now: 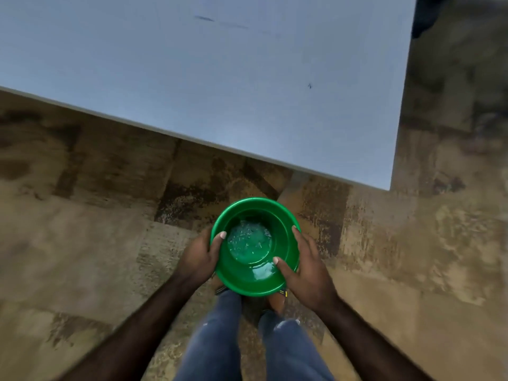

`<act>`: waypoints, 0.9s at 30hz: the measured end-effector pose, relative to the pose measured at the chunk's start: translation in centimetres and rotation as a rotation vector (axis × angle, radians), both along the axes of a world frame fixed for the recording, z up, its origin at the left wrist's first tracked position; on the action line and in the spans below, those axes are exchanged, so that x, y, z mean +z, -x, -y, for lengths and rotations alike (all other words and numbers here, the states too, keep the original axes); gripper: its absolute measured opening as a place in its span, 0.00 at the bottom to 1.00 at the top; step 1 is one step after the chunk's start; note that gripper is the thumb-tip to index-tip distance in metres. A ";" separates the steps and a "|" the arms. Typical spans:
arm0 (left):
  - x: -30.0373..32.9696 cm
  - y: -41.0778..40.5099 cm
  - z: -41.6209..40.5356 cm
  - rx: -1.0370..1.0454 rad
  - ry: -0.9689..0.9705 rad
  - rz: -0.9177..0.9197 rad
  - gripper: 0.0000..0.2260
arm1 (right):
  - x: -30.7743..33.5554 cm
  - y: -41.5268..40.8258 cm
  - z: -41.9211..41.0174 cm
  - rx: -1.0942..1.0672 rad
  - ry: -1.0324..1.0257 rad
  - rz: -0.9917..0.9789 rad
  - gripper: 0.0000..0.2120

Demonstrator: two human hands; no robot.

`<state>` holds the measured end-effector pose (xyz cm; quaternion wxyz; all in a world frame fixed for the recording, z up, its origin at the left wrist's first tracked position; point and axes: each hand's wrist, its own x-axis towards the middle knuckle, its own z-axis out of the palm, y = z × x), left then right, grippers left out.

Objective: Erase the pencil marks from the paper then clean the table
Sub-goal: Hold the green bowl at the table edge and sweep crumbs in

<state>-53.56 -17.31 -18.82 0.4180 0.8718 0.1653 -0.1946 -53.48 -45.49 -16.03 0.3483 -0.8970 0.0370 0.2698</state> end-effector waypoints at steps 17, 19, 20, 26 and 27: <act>6.9 -0.2 -0.1 0.152 -0.048 0.066 0.14 | 11.4 -18.9 2.1 0.438 0.094 0.617 0.30; 6.9 -0.5 0.6 0.186 -0.066 0.039 0.14 | 10.9 -23.5 2.6 0.457 0.165 0.668 0.34; 6.8 -0.6 0.9 0.205 -0.076 0.028 0.14 | 10.5 -25.8 2.8 0.468 0.218 0.665 0.37; 6.6 -1.9 3.1 0.315 -0.113 -0.010 0.13 | 9.5 -37.4 3.4 0.553 0.419 0.486 0.52; 6.7 -2.1 3.5 0.327 -0.115 -0.015 0.14 | 9.3 -38.3 3.2 0.583 0.428 0.477 0.53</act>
